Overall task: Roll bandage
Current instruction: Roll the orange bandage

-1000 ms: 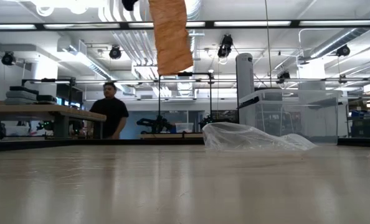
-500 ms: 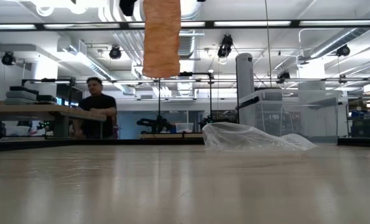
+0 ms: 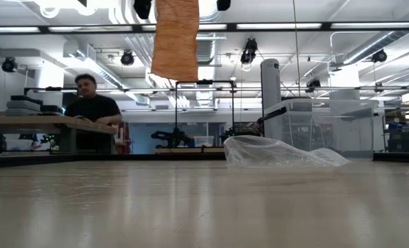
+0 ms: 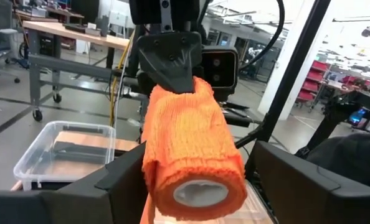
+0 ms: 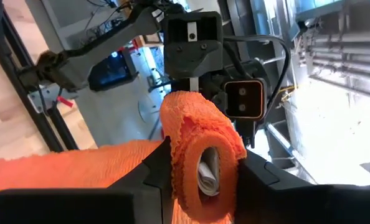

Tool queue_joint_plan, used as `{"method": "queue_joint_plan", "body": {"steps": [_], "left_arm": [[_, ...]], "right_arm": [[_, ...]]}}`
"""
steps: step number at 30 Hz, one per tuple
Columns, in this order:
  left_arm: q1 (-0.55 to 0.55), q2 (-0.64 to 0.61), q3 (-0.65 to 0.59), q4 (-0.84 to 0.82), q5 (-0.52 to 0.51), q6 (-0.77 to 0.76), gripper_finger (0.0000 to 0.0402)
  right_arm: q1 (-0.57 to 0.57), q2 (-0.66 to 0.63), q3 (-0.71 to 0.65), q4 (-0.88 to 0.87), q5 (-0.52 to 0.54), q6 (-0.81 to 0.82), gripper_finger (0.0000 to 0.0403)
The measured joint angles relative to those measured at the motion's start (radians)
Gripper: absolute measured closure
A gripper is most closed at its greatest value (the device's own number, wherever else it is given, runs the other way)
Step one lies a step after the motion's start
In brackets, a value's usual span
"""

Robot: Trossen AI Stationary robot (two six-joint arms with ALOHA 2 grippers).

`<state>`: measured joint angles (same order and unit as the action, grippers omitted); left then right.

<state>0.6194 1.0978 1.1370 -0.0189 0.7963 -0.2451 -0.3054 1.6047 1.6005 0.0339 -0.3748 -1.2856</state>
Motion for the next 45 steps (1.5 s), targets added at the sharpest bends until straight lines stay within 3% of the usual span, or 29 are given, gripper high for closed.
{"method": "queue_joint_plan", "body": {"steps": [15, 24, 29, 38, 45], "left_arm": [[-0.001, 0.043, 0.0, 0.044, 0.003, 0.147, 0.0206], [0.0, 0.043, 0.0, 0.059, 0.002, 0.202, 0.0304], [-0.001, 0.039, -0.001, 0.071, -0.037, 0.262, 0.0351], [-0.004, 0.02, -0.001, 0.033, -0.178, 0.756, 0.0338], [-0.015, 0.023, -0.001, 0.001, -0.201, 1.046, 0.0349]], "right_arm": [[0.005, 0.0, 0.0, 0.001, 0.004, 0.001, 0.0301], [0.006, -0.002, 0.001, -0.02, 0.001, 0.057, 0.0279], [0.006, -0.002, 0.004, -0.017, 0.012, 0.251, 0.0247], [0.004, -0.002, 0.011, -0.011, 0.009, 0.772, 0.0147], [0.002, -0.001, 0.01, -0.041, 0.098, 0.712, 0.0098]]}}
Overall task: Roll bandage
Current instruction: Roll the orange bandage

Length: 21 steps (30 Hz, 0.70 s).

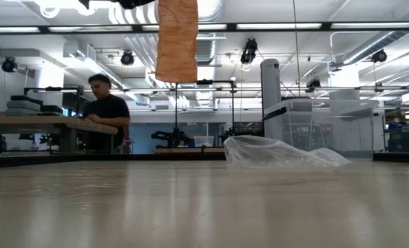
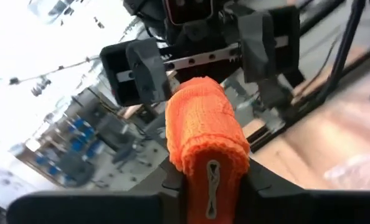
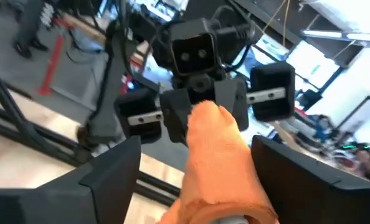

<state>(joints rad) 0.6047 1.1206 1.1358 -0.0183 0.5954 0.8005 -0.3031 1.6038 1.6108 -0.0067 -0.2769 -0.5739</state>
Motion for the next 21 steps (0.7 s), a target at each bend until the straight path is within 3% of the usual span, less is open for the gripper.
{"method": "queue_joint_plan", "body": {"steps": [7, 14, 21], "left_arm": [[-0.008, -0.005, 0.001, 0.0, 0.015, 0.007, 0.0349], [-0.008, -0.009, 0.001, -0.001, -0.046, 0.003, 0.0344], [-0.009, -0.009, 0.001, -0.001, -0.028, 0.003, 0.0342]], "right_arm": [[-0.002, 0.0, -0.002, 0.008, 0.016, -0.071, 0.0096], [-0.003, 0.009, -0.002, 0.018, 0.015, -0.079, 0.0119], [-0.002, 0.034, -0.002, 0.024, 0.016, -0.109, 0.015]]}}
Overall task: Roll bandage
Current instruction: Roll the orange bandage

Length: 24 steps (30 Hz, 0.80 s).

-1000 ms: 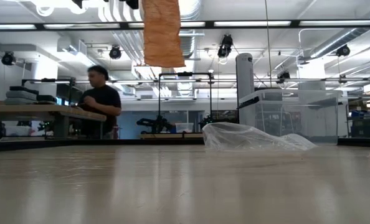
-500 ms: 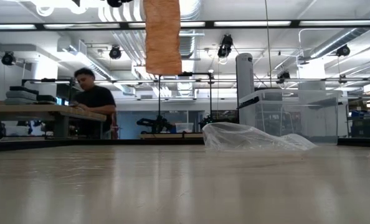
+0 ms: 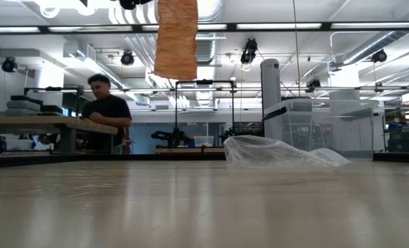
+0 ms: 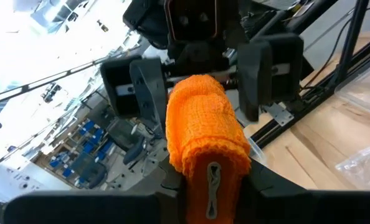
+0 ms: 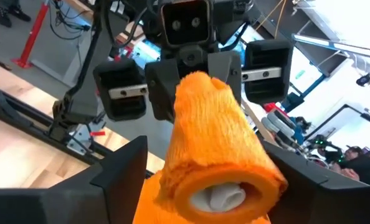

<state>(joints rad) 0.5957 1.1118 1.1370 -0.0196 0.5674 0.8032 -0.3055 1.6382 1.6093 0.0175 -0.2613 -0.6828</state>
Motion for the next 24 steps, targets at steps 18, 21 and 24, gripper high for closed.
{"method": "queue_joint_plan", "body": {"steps": [18, 21, 24], "left_arm": [[-0.034, 0.013, 0.0, -0.008, -0.002, -0.035, 0.0309], [-0.035, 0.013, 0.0, 0.005, -0.002, -0.149, 0.0294], [-0.035, 0.014, 0.0, 0.009, -0.001, -0.296, 0.027]], "right_arm": [[0.0, 0.0, 0.0, 0.019, -0.007, 0.015, 0.0264], [0.0, 0.0, 0.0, 0.025, -0.006, -0.01, 0.0278], [0.0, 0.0, 0.0, 0.027, -0.005, -0.071, 0.0287]]}}
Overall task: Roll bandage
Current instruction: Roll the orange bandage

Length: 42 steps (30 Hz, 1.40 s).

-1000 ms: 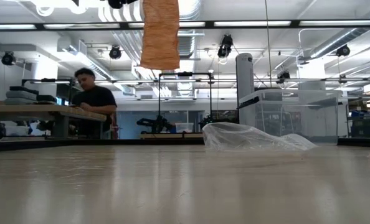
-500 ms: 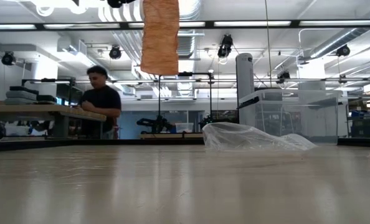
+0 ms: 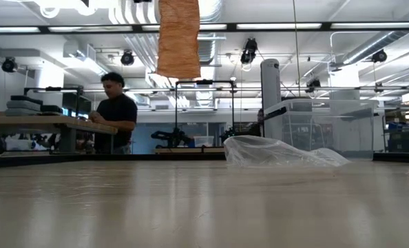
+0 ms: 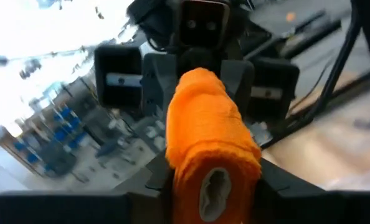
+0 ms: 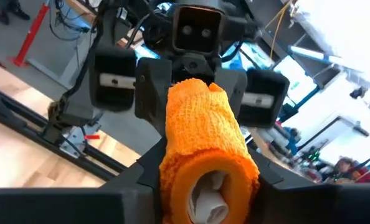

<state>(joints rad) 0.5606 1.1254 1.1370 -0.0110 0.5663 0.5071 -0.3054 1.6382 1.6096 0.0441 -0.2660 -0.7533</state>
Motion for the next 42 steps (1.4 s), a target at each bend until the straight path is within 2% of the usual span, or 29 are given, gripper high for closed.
{"method": "queue_joint_plan", "body": {"steps": [3, 6, 12, 18, 28, 37, 42], "left_arm": [[-0.001, 0.001, 0.0, -0.011, 0.011, -0.101, 0.0237], [-0.001, 0.001, 0.0, -0.014, 0.074, -0.161, 0.02], [-0.001, 0.006, 0.0, -0.007, 0.125, -0.266, 0.0129], [-0.001, 0.033, 0.0, 0.047, 0.124, -0.43, 0.0096], [-0.003, 0.082, 0.0, 0.147, 0.129, -0.637, 0.0122], [-0.004, 0.13, 0.0, 0.177, 0.139, -0.673, 0.0178], [-0.004, 0.145, 0.0, 0.189, 0.14, -0.644, 0.0227]], "right_arm": [[0.001, 0.0, 0.0, -0.001, 0.001, -0.105, 0.0291], [0.002, 0.0, 0.0, -0.004, -0.004, -0.218, 0.0288], [0.006, 0.0, 0.0, -0.006, -0.002, -0.359, 0.029], [0.006, 0.0, 0.0, -0.015, 0.012, -0.566, 0.0297], [0.006, 0.0, -0.001, -0.039, 0.011, -0.816, 0.0299], [0.006, 0.0, -0.001, -0.038, 0.008, -0.818, 0.0297], [0.006, 0.0, -0.001, -0.037, 0.009, -0.808, 0.0292]]}}
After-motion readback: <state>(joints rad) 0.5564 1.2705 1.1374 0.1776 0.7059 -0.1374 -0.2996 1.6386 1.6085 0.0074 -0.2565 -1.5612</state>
